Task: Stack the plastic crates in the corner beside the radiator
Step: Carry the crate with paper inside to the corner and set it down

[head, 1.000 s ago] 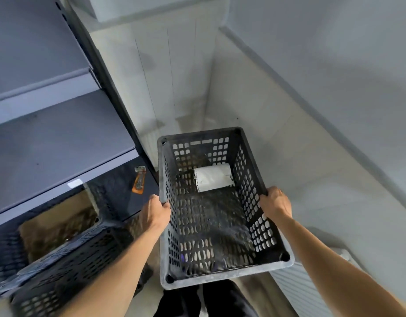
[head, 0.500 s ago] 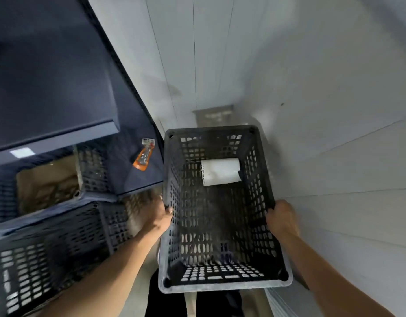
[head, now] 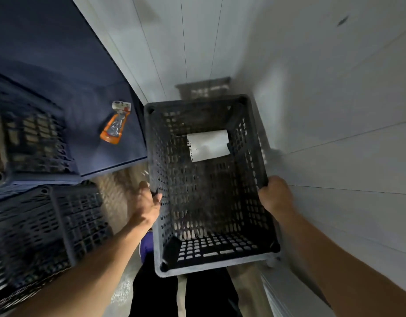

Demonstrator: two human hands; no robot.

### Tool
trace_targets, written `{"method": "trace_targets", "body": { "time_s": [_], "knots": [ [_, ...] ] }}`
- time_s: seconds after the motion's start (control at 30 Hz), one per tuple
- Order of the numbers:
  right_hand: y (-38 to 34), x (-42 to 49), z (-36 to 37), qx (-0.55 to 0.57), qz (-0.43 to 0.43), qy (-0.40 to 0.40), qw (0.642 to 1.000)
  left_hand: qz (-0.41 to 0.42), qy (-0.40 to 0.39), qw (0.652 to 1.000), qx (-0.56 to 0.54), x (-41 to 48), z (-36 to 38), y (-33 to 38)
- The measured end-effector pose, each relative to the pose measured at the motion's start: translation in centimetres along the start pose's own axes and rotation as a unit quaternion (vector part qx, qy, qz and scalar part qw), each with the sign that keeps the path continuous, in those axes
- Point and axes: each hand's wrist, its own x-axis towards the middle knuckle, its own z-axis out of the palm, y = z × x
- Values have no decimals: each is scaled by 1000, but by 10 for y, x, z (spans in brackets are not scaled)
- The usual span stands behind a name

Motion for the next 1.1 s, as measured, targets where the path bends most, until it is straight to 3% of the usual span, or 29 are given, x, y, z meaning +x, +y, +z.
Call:
{"method": "trace_targets", "body": {
  "time_s": [0.5,0.83,1.1],
  "knots": [
    [22,64,50,53,-8,-51,997,-12,-53,998,-18,32,83,-8],
    [16,79,59,71,-13,-38,997,-28,5,999,-31,41,86,6],
    [-3,60,57,0,-26,-20,999,-33,-88,996,12,43,82,5]
  ]
}}
